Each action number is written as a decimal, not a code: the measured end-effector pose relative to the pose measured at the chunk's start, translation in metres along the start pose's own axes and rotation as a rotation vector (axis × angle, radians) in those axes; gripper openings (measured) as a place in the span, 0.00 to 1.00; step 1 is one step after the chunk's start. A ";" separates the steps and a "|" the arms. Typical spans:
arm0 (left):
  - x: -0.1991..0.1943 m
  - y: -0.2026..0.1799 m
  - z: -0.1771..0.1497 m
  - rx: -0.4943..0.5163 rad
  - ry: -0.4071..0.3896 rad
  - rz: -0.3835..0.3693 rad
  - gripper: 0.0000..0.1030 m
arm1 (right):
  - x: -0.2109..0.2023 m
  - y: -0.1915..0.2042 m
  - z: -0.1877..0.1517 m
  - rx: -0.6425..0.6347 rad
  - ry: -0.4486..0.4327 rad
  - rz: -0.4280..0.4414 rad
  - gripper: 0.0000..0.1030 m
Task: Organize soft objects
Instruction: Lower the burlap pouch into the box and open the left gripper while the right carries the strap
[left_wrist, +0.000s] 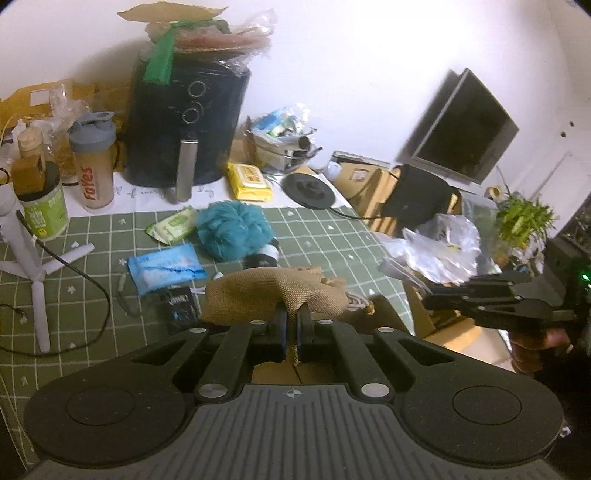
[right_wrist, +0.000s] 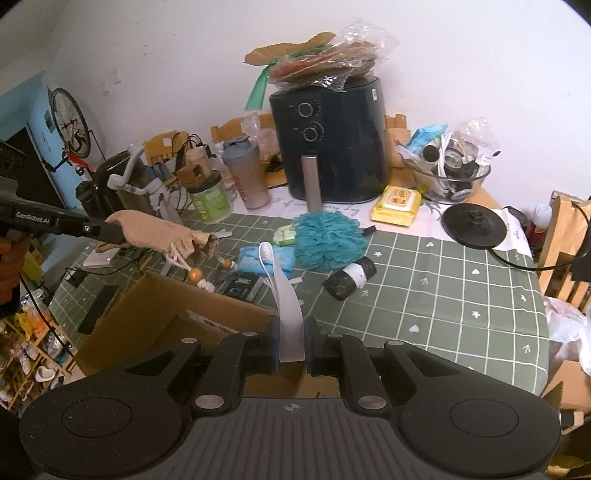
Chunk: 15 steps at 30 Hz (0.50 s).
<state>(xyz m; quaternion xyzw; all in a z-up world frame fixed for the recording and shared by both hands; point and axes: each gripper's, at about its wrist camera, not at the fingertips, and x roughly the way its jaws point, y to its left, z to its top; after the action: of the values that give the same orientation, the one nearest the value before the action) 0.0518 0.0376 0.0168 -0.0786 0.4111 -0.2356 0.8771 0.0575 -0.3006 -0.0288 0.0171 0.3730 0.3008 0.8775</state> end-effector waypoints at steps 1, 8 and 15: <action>-0.002 -0.003 -0.003 0.005 0.002 -0.005 0.05 | -0.001 0.001 -0.001 -0.003 0.000 0.004 0.15; 0.005 -0.016 -0.031 0.039 0.053 0.018 0.16 | -0.009 0.009 -0.009 -0.013 -0.007 0.029 0.15; 0.028 -0.020 -0.064 0.022 0.146 0.151 0.51 | -0.011 0.018 -0.021 -0.031 0.016 0.044 0.15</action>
<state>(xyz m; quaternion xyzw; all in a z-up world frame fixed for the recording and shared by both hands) 0.0113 0.0104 -0.0373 -0.0205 0.4762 -0.1781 0.8609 0.0286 -0.2955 -0.0320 0.0091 0.3748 0.3261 0.8678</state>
